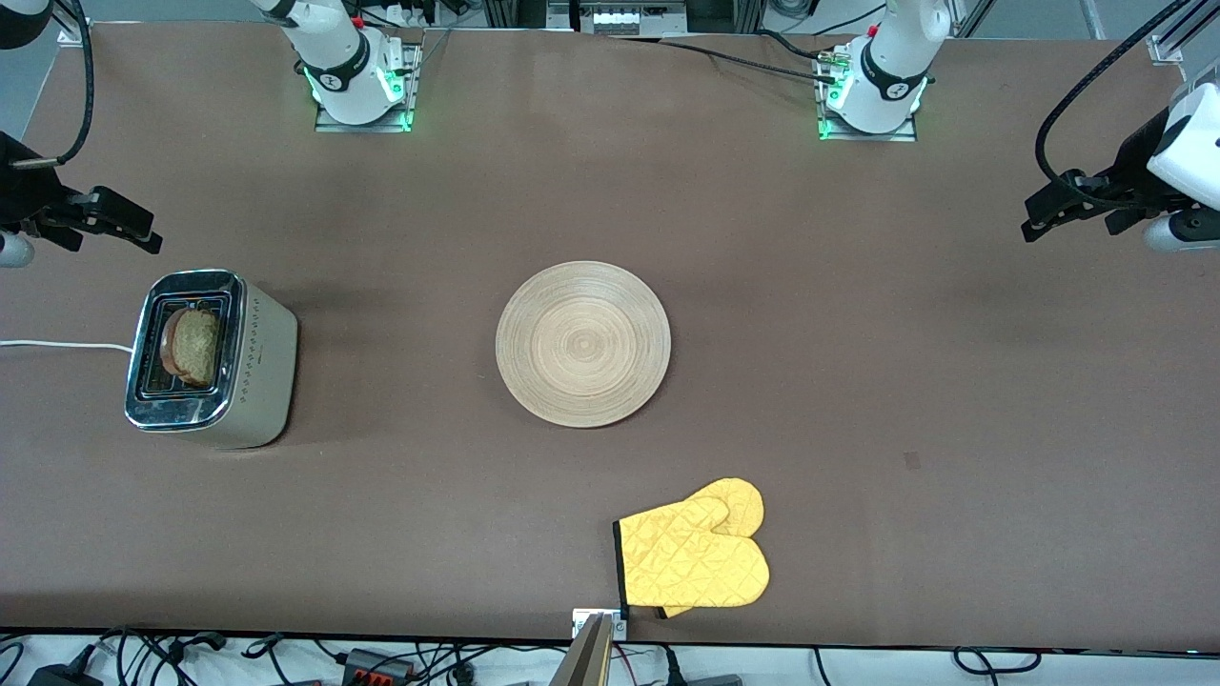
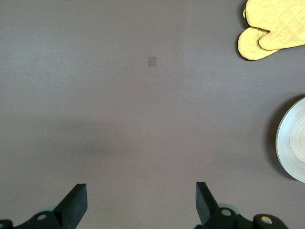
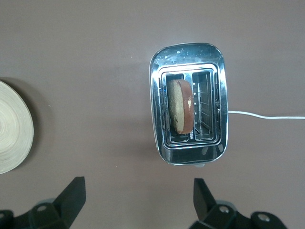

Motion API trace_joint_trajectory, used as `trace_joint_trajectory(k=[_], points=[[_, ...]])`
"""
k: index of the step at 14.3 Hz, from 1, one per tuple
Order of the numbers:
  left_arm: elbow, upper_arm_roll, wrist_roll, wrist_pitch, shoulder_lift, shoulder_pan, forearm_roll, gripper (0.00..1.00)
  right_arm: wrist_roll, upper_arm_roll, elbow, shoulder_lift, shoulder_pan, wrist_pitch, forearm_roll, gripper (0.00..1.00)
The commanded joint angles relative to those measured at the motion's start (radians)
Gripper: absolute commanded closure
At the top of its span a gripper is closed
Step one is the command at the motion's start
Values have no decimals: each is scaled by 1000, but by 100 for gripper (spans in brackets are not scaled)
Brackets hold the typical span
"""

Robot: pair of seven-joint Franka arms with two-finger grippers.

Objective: Move plate and put bread in toaster

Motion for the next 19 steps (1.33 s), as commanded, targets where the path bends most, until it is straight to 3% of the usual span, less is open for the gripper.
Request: trace_joint_trajectory(k=[1, 5, 9, 13, 19], points=[[16, 2, -4, -5, 2, 3, -21, 0, -12, 7, -17, -17, -11, 0, -1, 0], [16, 2, -4, -5, 2, 5, -20, 0, -12, 14, -17, -17, -23, 0, -1, 0], [16, 2, 4, 0, 2, 5, -7, 0, -12, 76, -17, -19, -71, 0, -1, 0], [16, 2, 10, 9, 11, 6, 72, 0, -13, 76, -17, -22, -69, -10, -2, 0], [16, 3, 7, 12, 13, 8, 63, 0, -12, 76, -17, -22, -68, -15, -4, 0]])
